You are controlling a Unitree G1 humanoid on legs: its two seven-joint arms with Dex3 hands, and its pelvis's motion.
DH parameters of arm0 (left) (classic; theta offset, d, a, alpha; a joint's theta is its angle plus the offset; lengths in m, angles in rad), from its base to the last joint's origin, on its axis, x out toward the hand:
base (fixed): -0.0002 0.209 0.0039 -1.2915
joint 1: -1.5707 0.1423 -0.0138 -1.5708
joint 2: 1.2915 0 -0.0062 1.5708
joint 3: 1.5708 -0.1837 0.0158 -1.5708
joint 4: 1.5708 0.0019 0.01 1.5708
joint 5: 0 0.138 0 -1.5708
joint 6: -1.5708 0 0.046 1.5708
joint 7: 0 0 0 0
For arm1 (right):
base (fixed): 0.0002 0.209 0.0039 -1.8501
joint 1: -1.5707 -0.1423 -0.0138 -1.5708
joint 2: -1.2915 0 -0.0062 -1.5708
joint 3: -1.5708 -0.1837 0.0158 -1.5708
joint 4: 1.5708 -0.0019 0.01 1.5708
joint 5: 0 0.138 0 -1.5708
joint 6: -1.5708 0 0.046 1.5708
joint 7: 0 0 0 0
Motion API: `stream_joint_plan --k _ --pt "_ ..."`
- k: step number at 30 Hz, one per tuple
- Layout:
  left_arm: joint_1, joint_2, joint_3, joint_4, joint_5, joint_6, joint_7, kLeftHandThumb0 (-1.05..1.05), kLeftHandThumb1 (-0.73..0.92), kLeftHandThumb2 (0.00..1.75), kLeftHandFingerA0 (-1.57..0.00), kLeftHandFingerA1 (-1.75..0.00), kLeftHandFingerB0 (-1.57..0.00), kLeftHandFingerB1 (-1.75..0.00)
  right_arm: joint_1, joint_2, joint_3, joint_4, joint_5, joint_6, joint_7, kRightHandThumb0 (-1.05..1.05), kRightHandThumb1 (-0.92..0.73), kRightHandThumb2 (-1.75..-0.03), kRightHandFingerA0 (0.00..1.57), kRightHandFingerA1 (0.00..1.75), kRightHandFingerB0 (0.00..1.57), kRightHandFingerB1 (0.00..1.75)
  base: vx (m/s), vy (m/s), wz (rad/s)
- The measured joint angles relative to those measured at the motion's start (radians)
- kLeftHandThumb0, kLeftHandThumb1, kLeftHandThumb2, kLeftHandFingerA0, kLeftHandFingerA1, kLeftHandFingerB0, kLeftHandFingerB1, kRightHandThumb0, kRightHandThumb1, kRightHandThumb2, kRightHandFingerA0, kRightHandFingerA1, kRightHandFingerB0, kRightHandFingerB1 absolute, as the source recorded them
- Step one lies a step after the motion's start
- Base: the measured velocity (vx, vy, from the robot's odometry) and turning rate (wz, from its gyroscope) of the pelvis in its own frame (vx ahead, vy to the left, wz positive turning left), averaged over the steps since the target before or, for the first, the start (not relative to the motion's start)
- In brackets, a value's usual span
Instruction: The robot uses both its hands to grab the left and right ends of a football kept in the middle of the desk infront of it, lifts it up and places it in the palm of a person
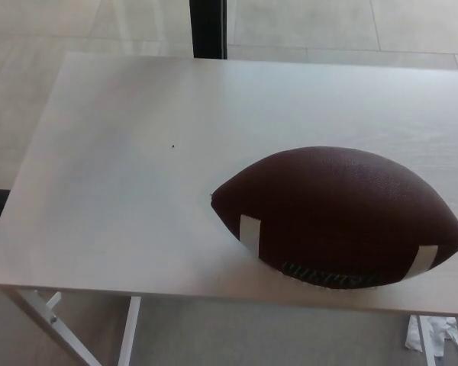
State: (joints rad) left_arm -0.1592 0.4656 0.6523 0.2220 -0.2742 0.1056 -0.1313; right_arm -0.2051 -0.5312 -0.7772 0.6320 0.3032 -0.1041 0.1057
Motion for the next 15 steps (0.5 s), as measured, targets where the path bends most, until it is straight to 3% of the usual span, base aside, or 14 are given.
stream_joint_plan --k 1,2,3,4,5,7,12,15 --pt "-0.015 -0.003 -0.013 -0.022 0.001 0.007 0.004 -0.67 0.92 0.75 -0.25 -0.45 -0.15 -0.37 -0.006 0.015 0.008 -0.022 0.001 0.002 -0.003 -1.05 -0.79 -0.66 0.55 1.11 0.29 0.89 0.00 0.000 0.00" --pt "-0.050 -0.008 -0.045 -0.066 0.003 0.021 0.015 -0.70 0.92 0.76 -0.27 -0.41 -0.15 -0.33 -0.017 0.050 0.028 -0.070 0.003 0.009 -0.008 -1.05 -0.49 -1.10 0.67 1.04 0.16 0.77 0.00 0.000 0.00" --pt "-0.070 -0.011 -0.064 -0.087 0.004 0.030 0.019 -0.70 0.92 0.76 -0.27 -0.41 -0.15 -0.33 -0.023 0.069 0.040 -0.096 0.005 0.014 -0.011 -1.05 -0.49 -1.10 0.67 1.04 0.16 0.77 0.00 0.000 0.00" --pt "-0.095 -0.017 -0.091 -0.112 0.007 0.042 0.026 -0.75 0.92 0.71 -0.30 -0.46 -0.19 -0.36 -0.028 0.098 0.058 -0.134 0.006 0.021 -0.016 -1.05 -0.78 -0.78 0.56 1.08 0.16 0.99 0.00 0.000 0.00" --pt "-0.118 -0.027 -0.118 -0.136 0.010 0.054 0.032 -0.79 0.92 0.69 -0.33 -0.50 -0.23 -0.38 -0.033 0.125 0.076 -0.168 0.008 0.030 -0.021 -1.05 -0.76 -0.69 0.46 1.10 0.00 0.91 0.00 0.000 0.00" --pt "-0.149 -0.053 -0.176 -0.184 0.017 0.078 0.043 -0.76 0.92 0.71 -0.31 -0.51 -0.21 -0.40 -0.036 0.179 0.111 -0.232 0.014 0.055 -0.031 -1.05 -0.74 -0.72 0.54 1.11 0.33 1.00 0.00 0.000 0.00" --pt "-0.160 -0.150 -0.342 -0.286 0.029 0.135 0.063 -0.78 0.92 0.70 -0.27 -0.51 -0.21 -0.40 -0.030 0.324 0.187 -0.350 0.029 0.121 -0.060 -1.05 -0.75 -0.74 0.48 1.13 0.40 0.92 0.00 0.000 0.00" --pt "-0.148 -0.209 -0.434 -0.321 0.040 0.170 0.074 -0.77 0.92 0.71 -0.29 -0.50 -0.21 -0.37 -0.017 0.396 0.221 -0.392 0.038 0.157 -0.077 -1.05 -0.77 -0.72 0.42 1.14 0.35 0.95 0.00 0.000 0.00"
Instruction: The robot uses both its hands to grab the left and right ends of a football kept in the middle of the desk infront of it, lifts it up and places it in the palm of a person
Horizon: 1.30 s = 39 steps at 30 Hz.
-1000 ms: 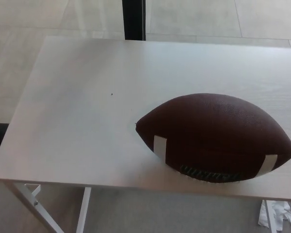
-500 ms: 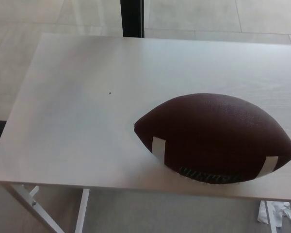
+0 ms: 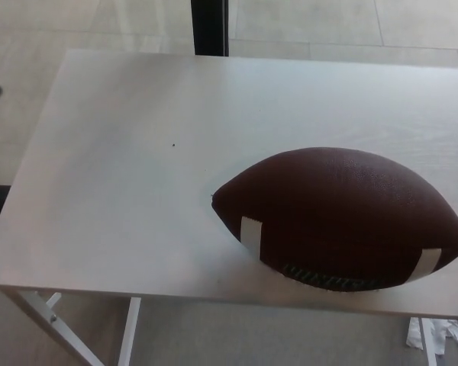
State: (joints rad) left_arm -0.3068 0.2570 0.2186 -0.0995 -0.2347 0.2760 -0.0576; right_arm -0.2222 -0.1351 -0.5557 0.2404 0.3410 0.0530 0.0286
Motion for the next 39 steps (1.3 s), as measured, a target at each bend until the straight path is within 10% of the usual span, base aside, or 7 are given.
stream_joint_plan --k 3,4,5,6,24,38,39 --pt "0.032 -0.065 -0.092 -0.018 0.021 0.040 0.020 -0.77 0.76 1.12 -0.25 -0.57 -0.15 -0.48 0.034 0.050 0.040 -0.014 0.002 0.038 -0.015 -1.05 -0.83 -0.83 0.34 1.22 0.30 0.97 0.00 0.000 0.00" --pt "0.040 -0.076 -0.110 -0.018 0.026 0.048 0.024 -0.80 0.92 0.77 -0.31 -0.51 -0.19 -0.37 0.042 0.055 0.051 -0.014 0.001 0.046 -0.018 -1.05 -0.81 -0.75 0.36 1.19 0.31 1.00 0.00 0.000 0.00" --pt "0.049 -0.089 -0.131 -0.018 0.035 0.055 0.028 -0.78 0.76 1.12 -0.28 -0.58 -0.17 -0.48 0.055 0.057 0.067 -0.014 -0.002 0.056 -0.022 -1.05 -0.82 -0.76 0.39 1.23 0.31 1.01 0.00 0.000 0.00" --pt "0.055 -0.099 -0.147 -0.016 0.041 0.060 0.032 -0.83 0.92 0.76 -0.30 -0.52 -0.20 -0.37 0.063 0.058 0.078 -0.014 -0.004 0.063 -0.025 -1.05 -0.84 -0.84 0.40 1.25 0.32 0.99 0.00 0.000 0.00" --pt "0.183 -0.151 -0.263 0.069 0.117 0.058 0.029 -0.90 0.92 0.80 -0.35 -0.57 -0.24 -0.40 0.129 0.103 0.155 0.014 -0.032 0.031 -0.067 -1.05 -0.86 -0.78 0.39 1.27 0.30 1.04 0.00 0.000 0.00" --pt "0.140 -0.330 -0.287 0.253 0.135 -0.024 0.046 -0.98 0.92 0.88 -0.32 -0.53 -0.19 -0.35 0.177 0.192 0.247 -0.062 -0.053 -0.004 -0.090 -1.05 -0.84 -0.79 0.53 1.20 0.41 1.04 0.00 0.000 0.00" --pt "0.133 -0.341 -0.287 0.262 0.135 -0.026 0.048 -0.88 0.83 1.24 -0.30 -0.61 -0.16 -0.45 0.181 0.194 0.251 -0.068 -0.056 -0.004 -0.093 -1.05 -0.83 -0.79 0.58 1.19 0.39 1.06 0.00 0.000 0.00"
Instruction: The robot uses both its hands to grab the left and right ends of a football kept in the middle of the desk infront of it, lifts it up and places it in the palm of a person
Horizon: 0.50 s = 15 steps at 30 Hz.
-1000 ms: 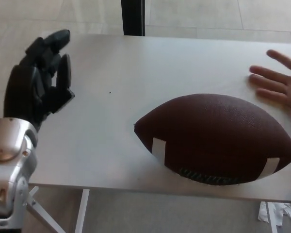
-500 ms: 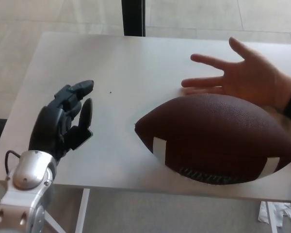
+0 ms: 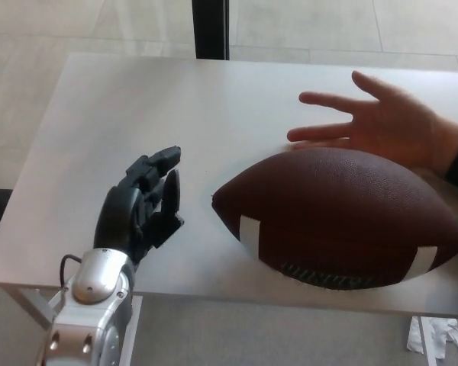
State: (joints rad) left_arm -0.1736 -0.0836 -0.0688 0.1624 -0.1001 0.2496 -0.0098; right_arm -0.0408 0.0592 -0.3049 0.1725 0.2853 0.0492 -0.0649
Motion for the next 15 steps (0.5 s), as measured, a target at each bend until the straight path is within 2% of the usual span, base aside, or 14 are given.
stream_joint_plan --k 2,3,4,7,13,14,15 --pt "-0.026 -0.050 0.010 0.032 -0.005 -0.004 0.007 -0.88 0.83 1.24 -0.30 -0.61 -0.16 -0.45 0.012 0.009 0.011 -0.018 -0.006 0.001 -0.008 -1.05 -0.83 -0.79 0.58 1.19 0.39 1.06 0.00 0.000 0.00" --pt "-0.035 -0.076 0.014 0.043 -0.009 -0.004 0.009 -0.97 0.92 0.89 -0.31 -0.57 -0.18 -0.37 0.015 0.013 0.017 -0.023 -0.008 0.002 -0.013 -1.05 -0.83 -0.79 0.58 1.19 0.39 1.07 0.00 0.000 0.00" --pt "-0.043 -0.094 0.017 0.049 -0.012 -0.003 0.010 -0.99 0.91 0.89 -0.31 -0.58 -0.18 -0.37 0.016 0.015 0.022 -0.026 -0.009 0.001 -0.015 -1.05 -0.83 -0.79 0.57 1.19 0.39 1.07 0.00 0.000 0.00" --pt "-0.059 -0.125 0.018 0.067 -0.024 -0.001 0.011 -0.98 0.92 0.90 -0.30 -0.58 -0.15 -0.36 0.017 0.016 0.032 -0.028 -0.014 0.000 -0.020 -1.05 -0.83 -0.79 0.66 1.14 0.42 1.05 0.00 0.000 0.00" --pt "-0.070 -0.132 0.008 0.077 -0.045 0.003 0.025 -1.00 0.92 0.91 -0.29 -0.58 -0.15 -0.36 0.017 0.016 0.045 -0.028 -0.029 -0.007 -0.036 -1.05 -0.85 -0.80 0.59 1.19 0.42 1.05 0.00 0.000 0.00" --pt "-0.070 -0.132 0.006 0.078 -0.051 0.003 0.026 -0.92 0.86 1.23 -0.32 -0.64 -0.14 -0.45 0.017 0.016 0.046 -0.028 -0.031 -0.008 -0.038 -1.05 -0.87 -0.78 0.58 1.24 0.40 1.05 0.00 0.000 0.00" --pt "-0.070 -0.132 0.005 0.078 -0.056 0.003 0.028 -0.92 0.85 1.23 -0.33 -0.65 -0.13 -0.45 0.017 0.016 0.047 -0.029 -0.032 -0.009 -0.039 -1.05 -0.85 -0.79 0.60 1.19 0.39 1.05 0.00 0.000 0.00"
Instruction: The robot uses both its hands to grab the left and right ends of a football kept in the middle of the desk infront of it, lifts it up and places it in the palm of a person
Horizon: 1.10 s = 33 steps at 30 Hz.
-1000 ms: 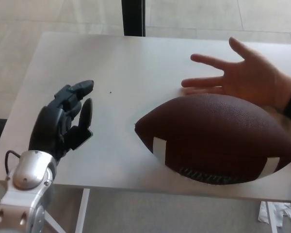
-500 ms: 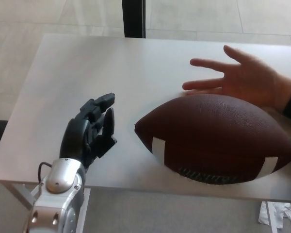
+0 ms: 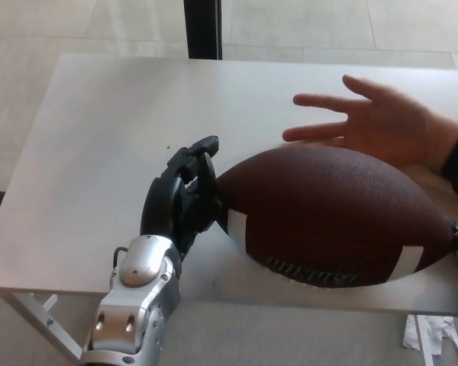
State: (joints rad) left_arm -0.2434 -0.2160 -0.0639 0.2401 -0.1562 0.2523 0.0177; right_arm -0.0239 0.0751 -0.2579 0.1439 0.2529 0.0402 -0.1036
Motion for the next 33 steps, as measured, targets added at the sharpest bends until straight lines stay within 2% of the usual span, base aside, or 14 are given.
stream_joint_plan --k 5,6,8,10,11,14,16,17,18,20,21,27,30,33 --pt "0.010 0.000 -0.001 0.000 -0.033 0.000 0.004 -0.98 0.91 1.28 -0.44 -0.70 -0.17 -0.46 0.001 0.000 0.013 -0.008 -0.010 0.000 -0.007 -1.05 -0.85 -0.79 0.61 1.15 0.39 1.02 0.00 0.000 0.00" --pt "0.012 0.000 -0.002 0.000 -0.037 0.000 0.005 -1.02 0.92 0.92 -0.44 -0.66 -0.19 -0.37 0.001 0.001 0.015 -0.009 -0.011 0.000 -0.009 -1.05 -0.87 -0.78 0.60 1.16 0.41 1.02 0.00 0.000 0.00" --pt "0.014 0.000 -0.006 0.000 -0.053 0.000 0.005 -0.93 0.89 1.28 -0.38 -0.65 -0.12 -0.44 0.000 0.002 0.021 -0.016 -0.014 0.000 -0.012 -1.05 -0.87 -0.78 0.63 1.14 0.42 1.03 0.00 0.000 0.00" --pt "0.016 0.000 -0.011 0.000 -0.064 -0.001 0.005 -1.02 0.91 0.92 -0.42 -0.64 -0.18 -0.37 0.000 0.005 0.026 -0.022 -0.015 0.000 -0.015 -1.05 -0.86 -0.78 0.68 1.11 0.48 1.00 0.00 0.000 0.00" --pt "0.017 0.000 -0.013 0.000 -0.069 -0.001 0.006 -1.01 0.92 1.28 -0.40 -0.66 -0.15 -0.44 0.001 0.007 0.029 -0.027 -0.016 0.000 -0.016 -1.05 -0.86 -0.78 0.67 1.10 0.47 1.00 0.00 0.000 0.00" --pt "0.019 0.000 -0.020 0.000 -0.087 -0.002 0.009 -1.01 0.91 0.90 -0.37 -0.62 -0.20 -0.37 0.000 0.011 0.039 -0.042 -0.016 0.000 -0.019 -1.05 -0.85 -0.77 0.73 1.07 0.49 1.00 0.00 0.000 0.00" --pt "0.020 0.000 -0.024 0.002 -0.096 -0.006 0.011 -0.90 0.83 1.22 -0.36 -0.64 -0.15 -0.44 0.001 0.015 0.044 -0.050 -0.015 0.001 -0.020 -1.05 -0.85 -0.77 0.79 1.03 0.53 0.99 0.00 0.000 0.00" --pt "0.021 0.000 -0.025 0.002 -0.101 -0.008 0.012 -1.02 0.92 0.90 -0.36 -0.62 -0.17 -0.35 0.001 0.017 0.046 -0.056 -0.015 0.002 -0.021 -1.05 -0.86 -0.78 0.96 0.96 0.61 1.01 0.00 0.000 0.00" --pt "0.022 0.001 -0.026 0.003 -0.105 -0.010 0.014 -0.92 0.87 1.26 -0.31 -0.62 -0.09 -0.42 0.001 0.020 0.047 -0.063 -0.015 0.004 -0.022 -1.05 -0.85 -0.78 0.97 0.96 0.60 1.04 0.00 0.000 0.00" --pt "0.023 0.001 -0.027 0.003 -0.108 -0.013 0.014 -0.96 0.91 1.27 -0.34 -0.65 -0.16 -0.45 0.000 0.023 0.049 -0.071 -0.013 0.007 -0.022 -1.05 -0.85 -0.78 1.00 0.96 0.59 1.05 0.00 0.000 0.00" --pt "0.025 0.001 -0.029 0.003 -0.115 -0.014 0.015 -1.00 0.92 0.92 -0.35 -0.61 -0.20 -0.38 0.000 0.029 0.049 -0.083 -0.011 0.012 -0.024 -1.05 -0.85 -0.77 0.98 0.98 0.64 1.05 0.00 0.000 0.00" --pt "0.036 0.004 -0.039 0.002 -0.142 -0.032 0.023 -0.96 0.92 0.86 -0.39 -0.60 -0.22 -0.35 0.000 0.059 0.036 -0.139 0.026 0.068 -0.035 -1.05 -0.79 -0.79 0.97 0.95 0.71 1.01 0.00 0.000 0.00" --pt "0.041 0.005 -0.044 0.002 -0.151 -0.040 0.025 -0.93 0.86 1.25 -0.32 -0.62 -0.13 -0.42 0.000 0.076 0.029 -0.161 0.044 0.095 -0.037 -1.05 -0.58 -1.19 0.95 0.97 0.71 1.01 0.00 0.000 0.00" --pt "0.048 0.007 -0.047 0.001 -0.163 -0.053 0.031 -0.99 0.92 0.85 -0.39 -0.59 -0.22 -0.34 0.001 0.089 0.019 -0.182 0.064 0.122 -0.041 -1.05 -0.56 -1.18 0.94 0.96 0.69 1.00 0.00 0.000 0.00"
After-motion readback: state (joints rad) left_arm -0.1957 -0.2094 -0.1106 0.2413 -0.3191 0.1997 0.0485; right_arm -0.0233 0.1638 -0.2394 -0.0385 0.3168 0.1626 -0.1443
